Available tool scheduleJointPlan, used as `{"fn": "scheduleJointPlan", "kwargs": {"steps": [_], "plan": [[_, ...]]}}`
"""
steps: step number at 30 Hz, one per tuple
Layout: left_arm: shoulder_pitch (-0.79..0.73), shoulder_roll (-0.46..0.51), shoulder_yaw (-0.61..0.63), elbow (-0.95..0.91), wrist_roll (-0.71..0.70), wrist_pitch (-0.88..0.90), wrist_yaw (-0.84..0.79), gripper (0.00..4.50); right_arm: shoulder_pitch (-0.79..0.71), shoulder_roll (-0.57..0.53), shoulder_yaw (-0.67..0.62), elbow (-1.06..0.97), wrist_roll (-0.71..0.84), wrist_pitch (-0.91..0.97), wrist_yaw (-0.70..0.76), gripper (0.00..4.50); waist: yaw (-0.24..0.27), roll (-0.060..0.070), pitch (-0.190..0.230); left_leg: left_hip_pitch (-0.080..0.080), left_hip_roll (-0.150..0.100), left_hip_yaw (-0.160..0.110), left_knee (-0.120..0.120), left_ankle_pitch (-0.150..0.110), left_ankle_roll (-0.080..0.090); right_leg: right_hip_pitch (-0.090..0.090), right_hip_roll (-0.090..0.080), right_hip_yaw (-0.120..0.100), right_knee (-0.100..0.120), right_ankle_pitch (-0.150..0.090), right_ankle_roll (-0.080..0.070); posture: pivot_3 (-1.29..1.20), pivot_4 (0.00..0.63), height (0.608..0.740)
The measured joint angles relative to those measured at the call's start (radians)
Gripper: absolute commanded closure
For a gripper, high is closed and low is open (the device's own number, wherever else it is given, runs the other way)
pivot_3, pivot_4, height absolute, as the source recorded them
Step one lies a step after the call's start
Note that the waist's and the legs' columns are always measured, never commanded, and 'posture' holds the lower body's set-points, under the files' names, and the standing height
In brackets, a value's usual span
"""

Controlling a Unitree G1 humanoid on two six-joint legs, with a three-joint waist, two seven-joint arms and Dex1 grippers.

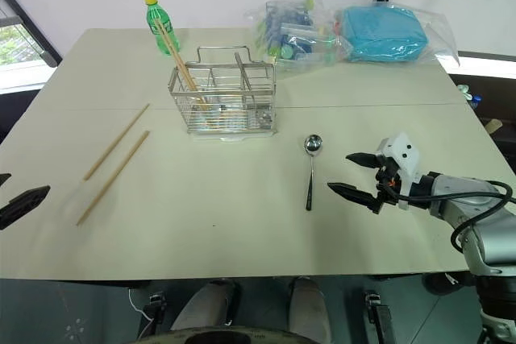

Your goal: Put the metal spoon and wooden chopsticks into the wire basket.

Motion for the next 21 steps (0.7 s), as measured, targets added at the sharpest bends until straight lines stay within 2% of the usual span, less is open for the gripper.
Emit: {"fn": "scheduleJointPlan", "kwargs": {"steps": [21], "plan": [[-0.045, 0.024, -0.010, -0.028, -0.039, 0.038, -0.003, 0.02, -0.017, -0.011, 0.000, -0.003, -0.010, 0.000, -0.009, 0.00, 0.000, 0.000, 0.000, 0.000, 0.000, 0.000, 0.000, 0.000, 0.000, 0.000, 0.000, 0.000, 0.000, 0.000, -0.001, 0.00, 0.150, 0.698]]}}
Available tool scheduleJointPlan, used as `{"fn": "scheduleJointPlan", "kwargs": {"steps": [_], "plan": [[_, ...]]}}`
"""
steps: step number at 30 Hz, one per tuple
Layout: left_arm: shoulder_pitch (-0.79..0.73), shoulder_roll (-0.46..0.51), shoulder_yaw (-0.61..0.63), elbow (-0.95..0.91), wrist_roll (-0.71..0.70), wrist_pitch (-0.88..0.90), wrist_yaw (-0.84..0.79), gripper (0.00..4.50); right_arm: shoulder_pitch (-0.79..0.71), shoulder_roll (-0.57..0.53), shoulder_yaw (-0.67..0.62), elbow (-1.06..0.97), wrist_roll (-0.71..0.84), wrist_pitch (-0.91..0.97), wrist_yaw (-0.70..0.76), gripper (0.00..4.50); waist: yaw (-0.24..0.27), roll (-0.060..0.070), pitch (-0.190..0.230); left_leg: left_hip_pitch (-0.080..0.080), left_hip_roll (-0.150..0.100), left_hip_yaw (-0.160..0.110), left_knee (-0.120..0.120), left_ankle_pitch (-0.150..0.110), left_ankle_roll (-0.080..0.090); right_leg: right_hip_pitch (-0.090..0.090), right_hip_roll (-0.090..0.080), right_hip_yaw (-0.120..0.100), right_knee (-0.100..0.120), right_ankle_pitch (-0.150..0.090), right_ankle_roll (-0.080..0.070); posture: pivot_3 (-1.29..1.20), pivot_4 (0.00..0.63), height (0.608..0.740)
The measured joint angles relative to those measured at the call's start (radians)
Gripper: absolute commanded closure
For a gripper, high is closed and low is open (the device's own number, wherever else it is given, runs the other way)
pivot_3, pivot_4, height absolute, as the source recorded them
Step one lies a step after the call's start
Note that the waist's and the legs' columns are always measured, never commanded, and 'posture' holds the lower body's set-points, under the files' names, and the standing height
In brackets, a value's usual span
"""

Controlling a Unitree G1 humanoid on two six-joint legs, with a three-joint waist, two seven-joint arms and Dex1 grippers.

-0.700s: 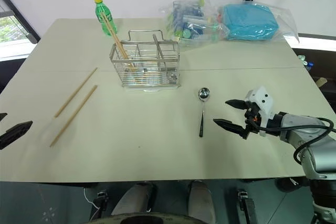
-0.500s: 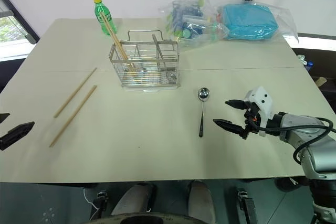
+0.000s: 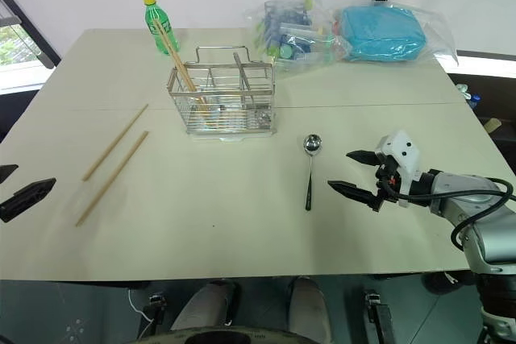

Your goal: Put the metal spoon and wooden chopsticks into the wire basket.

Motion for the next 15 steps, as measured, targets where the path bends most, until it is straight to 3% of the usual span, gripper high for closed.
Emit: {"fn": "scheduleJointPlan", "kwargs": {"steps": [5, 10, 15], "plan": [[-0.058, 0.041, -0.023, -0.096, -0.083, 0.066, 0.007, 0.02, -0.052, -0.046, 0.053, 0.034, -0.032, -0.021, 0.061, 0.00, 0.000, 0.000, 0.000, 0.000, 0.000, 0.000, 0.001, 0.000, 0.000, 0.001, 0.000, 0.000, 0.000, 0.000, 0.000, 0.00, 0.150, 0.698], [-0.146, 0.119, -0.112, -0.275, -0.328, 0.170, 0.027, 0.02, -0.209, -0.103, 0.155, 0.133, -0.100, -0.026, 0.140, 0.00, -0.002, -0.001, 0.000, 0.001, 0.000, 0.001, 0.001, 0.000, 0.000, 0.000, 0.000, 0.000, 0.000, 0.001, -0.001, 0.00, 0.150, 0.698], [-0.261, 0.185, -0.222, -0.322, -0.506, 0.206, 0.092, 0.02, -0.314, -0.064, 0.276, 0.211, -0.178, 0.033, 0.118, 0.00, -0.005, 0.002, 0.001, 0.000, 0.001, 0.002, 0.000, 0.000, 0.000, -0.002, 0.001, 0.000, 0.000, 0.002, -0.002, 0.00, 0.150, 0.698]]}}
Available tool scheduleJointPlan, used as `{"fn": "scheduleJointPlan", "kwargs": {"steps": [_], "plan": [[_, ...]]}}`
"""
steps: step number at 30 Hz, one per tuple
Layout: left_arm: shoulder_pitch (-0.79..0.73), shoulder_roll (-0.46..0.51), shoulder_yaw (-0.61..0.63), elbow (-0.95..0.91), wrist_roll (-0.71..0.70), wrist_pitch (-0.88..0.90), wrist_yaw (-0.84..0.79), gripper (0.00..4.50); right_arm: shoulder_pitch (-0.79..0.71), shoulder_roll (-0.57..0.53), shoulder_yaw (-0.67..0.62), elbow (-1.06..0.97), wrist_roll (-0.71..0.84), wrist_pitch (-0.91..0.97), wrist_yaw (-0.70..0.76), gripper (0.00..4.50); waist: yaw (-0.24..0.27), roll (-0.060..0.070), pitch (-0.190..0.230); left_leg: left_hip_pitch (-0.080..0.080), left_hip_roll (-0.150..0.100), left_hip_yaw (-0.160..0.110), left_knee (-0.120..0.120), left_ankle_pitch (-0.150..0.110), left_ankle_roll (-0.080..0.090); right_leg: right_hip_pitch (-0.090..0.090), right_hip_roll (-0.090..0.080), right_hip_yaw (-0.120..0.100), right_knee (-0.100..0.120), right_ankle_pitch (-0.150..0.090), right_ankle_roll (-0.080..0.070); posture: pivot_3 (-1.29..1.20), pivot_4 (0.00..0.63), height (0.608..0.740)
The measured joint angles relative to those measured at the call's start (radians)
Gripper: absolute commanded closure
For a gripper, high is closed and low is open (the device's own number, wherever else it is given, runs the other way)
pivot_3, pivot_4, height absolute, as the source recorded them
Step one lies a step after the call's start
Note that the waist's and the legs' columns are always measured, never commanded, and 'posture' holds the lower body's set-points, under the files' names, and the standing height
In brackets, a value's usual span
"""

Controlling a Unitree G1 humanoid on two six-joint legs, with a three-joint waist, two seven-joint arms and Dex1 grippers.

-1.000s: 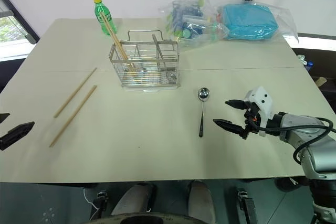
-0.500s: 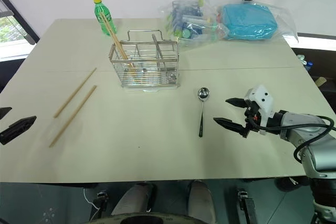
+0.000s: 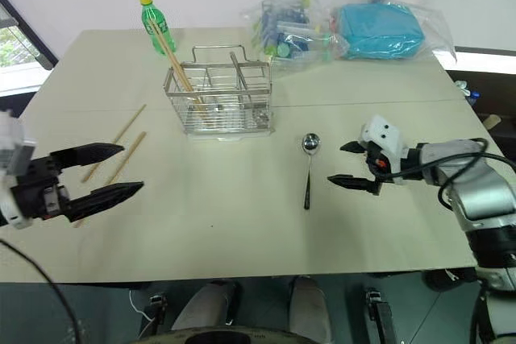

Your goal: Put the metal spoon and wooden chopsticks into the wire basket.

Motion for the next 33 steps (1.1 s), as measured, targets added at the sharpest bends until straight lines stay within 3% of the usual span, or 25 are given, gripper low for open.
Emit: {"fn": "scheduleJointPlan", "kwargs": {"steps": [6, 15, 23, 33], "plan": [[-0.032, 0.032, -0.063, 0.002, -0.022, -0.005, 0.020, 0.02, -0.024, 0.160, -0.023, -0.117, 0.024, 0.340, -0.247, 0.00, 0.004, 0.000, 0.000, 0.000, 0.000, 0.000, 0.000, 0.000, 0.000, 0.000, 0.000, 0.000, 0.000, 0.001, -0.001, 0.00, 0.150, 0.698], [-0.062, 0.032, -0.119, 0.035, 0.005, -0.026, 0.023, 0.02, -0.054, 0.428, -0.183, -0.321, 0.041, 0.862, -0.637, 0.00, 0.006, 0.000, -0.001, 0.000, -0.001, -0.001, 0.001, 0.000, 0.000, -0.002, 0.002, 0.000, 0.000, 0.001, -0.002, 0.00, 0.150, 0.698], [-0.103, 0.034, -0.141, 0.046, 0.003, -0.027, 0.035, 0.02, -0.083, 0.540, -0.227, -0.282, -0.016, 0.909, -0.801, 0.00, -0.004, 0.000, -0.001, 0.000, 0.000, 0.000, 0.000, 0.001, 0.000, -0.003, 0.004, 0.002, 0.002, 0.001, -0.001, 0.00, 0.150, 0.698], [-0.119, 0.052, -0.143, 0.058, 0.000, -0.024, 0.043, 0.02, -0.093, 0.570, -0.200, -0.270, -0.018, 0.860, -0.846, 0.00, -0.004, 0.000, -0.001, 0.000, 0.001, 0.000, 0.000, 0.001, -0.001, -0.004, 0.005, 0.002, 0.002, 0.003, 0.001, 0.00, 0.150, 0.698]]}}
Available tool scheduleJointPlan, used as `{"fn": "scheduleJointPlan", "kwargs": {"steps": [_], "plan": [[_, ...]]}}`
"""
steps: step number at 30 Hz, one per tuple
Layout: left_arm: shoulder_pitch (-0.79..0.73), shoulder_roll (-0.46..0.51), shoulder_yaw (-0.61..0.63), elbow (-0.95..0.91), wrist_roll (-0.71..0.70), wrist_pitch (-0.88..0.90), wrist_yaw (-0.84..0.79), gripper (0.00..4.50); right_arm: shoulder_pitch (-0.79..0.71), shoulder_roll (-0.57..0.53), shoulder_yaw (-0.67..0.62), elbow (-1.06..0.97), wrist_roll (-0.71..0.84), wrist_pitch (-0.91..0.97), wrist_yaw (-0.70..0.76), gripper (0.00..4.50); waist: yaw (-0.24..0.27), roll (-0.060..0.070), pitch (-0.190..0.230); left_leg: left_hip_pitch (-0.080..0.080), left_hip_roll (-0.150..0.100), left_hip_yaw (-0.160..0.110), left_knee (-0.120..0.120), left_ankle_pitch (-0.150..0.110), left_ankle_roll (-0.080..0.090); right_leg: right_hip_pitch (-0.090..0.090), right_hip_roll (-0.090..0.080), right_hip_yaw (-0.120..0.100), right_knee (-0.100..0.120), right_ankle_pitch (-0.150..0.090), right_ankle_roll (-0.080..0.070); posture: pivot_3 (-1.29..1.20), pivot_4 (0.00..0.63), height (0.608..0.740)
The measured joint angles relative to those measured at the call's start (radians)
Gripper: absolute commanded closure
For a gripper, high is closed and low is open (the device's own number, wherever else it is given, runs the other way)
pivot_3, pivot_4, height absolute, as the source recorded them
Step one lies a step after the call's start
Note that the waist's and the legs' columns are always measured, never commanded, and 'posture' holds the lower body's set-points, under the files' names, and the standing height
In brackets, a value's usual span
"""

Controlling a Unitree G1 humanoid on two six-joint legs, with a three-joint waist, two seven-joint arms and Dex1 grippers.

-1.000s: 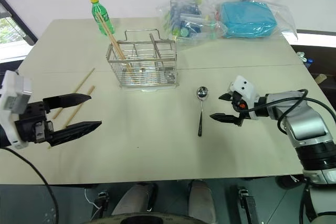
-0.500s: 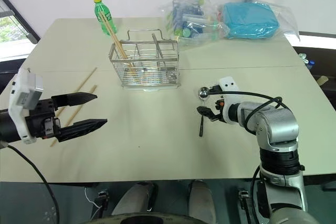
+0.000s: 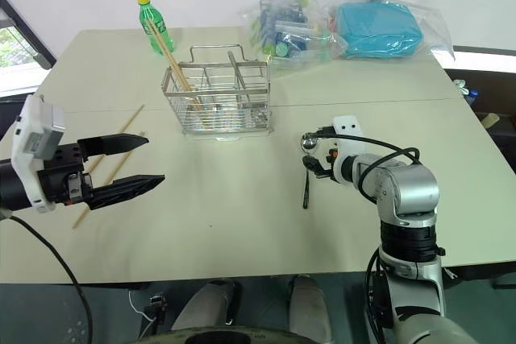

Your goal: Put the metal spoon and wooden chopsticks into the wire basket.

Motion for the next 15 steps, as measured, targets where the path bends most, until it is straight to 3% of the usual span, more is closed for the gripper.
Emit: {"fn": "scheduleJointPlan", "kwargs": {"steps": [8, 15], "plan": [[-0.005, 0.002, 0.000, -0.001, -0.022, 0.001, 0.022, 0.02, 0.007, 0.032, 0.083, 0.011, -0.011, -0.069, -0.019, 0.00, -0.005, 0.000, 0.000, 0.001, 0.000, 0.000, 0.000, 0.000, 0.000, 0.000, 0.001, 0.000, 0.000, 0.000, 0.000, 0.00, 0.150, 0.698], [-0.036, 0.020, 0.001, 0.012, -0.039, 0.002, 0.039, 0.00, 0.017, 0.026, 0.126, 0.061, -0.029, -0.160, -0.012, 3.33, -0.021, -0.002, -0.001, 0.001, 0.001, 0.000, 0.000, 0.001, -0.001, 0.000, 0.002, 0.001, 0.002, 0.001, 0.001, 0.00, 0.150, 0.698]]}}
